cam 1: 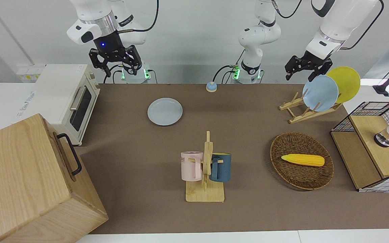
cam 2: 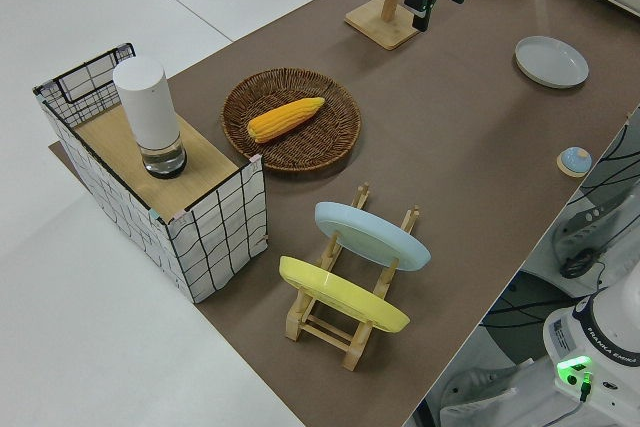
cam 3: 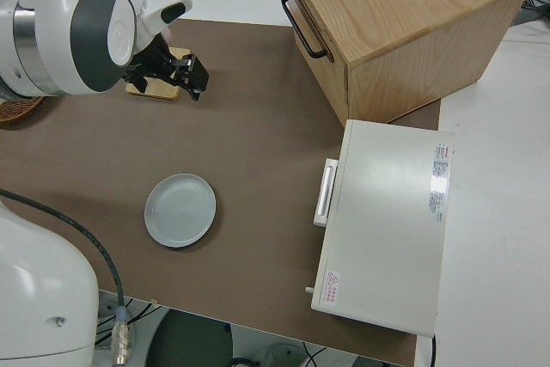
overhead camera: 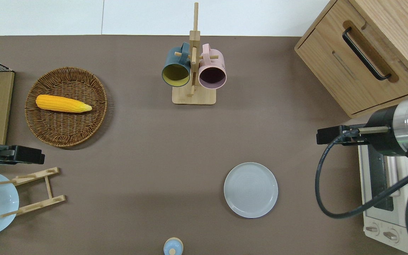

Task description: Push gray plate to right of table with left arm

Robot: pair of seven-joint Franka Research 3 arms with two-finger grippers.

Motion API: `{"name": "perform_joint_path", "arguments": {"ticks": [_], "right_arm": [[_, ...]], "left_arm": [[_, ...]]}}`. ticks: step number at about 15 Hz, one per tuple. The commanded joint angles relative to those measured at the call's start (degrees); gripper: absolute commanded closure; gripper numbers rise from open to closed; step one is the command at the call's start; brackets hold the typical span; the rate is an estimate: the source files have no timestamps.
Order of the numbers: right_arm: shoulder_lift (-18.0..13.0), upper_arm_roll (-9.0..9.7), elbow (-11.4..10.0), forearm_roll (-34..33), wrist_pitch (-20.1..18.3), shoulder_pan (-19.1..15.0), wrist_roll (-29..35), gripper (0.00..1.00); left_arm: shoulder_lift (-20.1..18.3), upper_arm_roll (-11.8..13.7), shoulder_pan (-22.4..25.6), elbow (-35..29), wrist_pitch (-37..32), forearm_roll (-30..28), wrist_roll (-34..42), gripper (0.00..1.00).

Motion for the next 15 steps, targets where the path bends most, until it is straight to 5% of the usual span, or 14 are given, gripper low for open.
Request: {"name": "perform_joint_path", "arguments": {"ticks": [1,5,8,9,15], "right_arm": [[0.36,0.15,0.83,0.92,-0.31,-0.37,0.12,0.005],[0.36,0.15,0.83,0.92,-0.31,-0.37,0.12,0.005],[0.36,0.15,0.83,0.92,-0.31,-0.37,0.12,0.005],[0.36,0.24,0.83,0.92,-0.31,-0.37,0.12,0.005],[0.36,0.15,0.83,0.92,-0.31,-0.37,0.12,0.005]], "left_arm": [[0.64,0.02,-0.13,1.72,-1.00,1.67,0.07,0.01],[0.64,1.16,-3.02,1.64,-0.91,1.84,-1.06,0.01],[0.56,11.07,-12.15,1.64,-0.91,1.84,-1.42,0.01],[0.47,12.49,-13.57,1.64,-0.91,1.93,-1.51,0.01],[0.47,12.86,-14.02,1.64,-1.00,1.93,-1.42,0.01]]}}
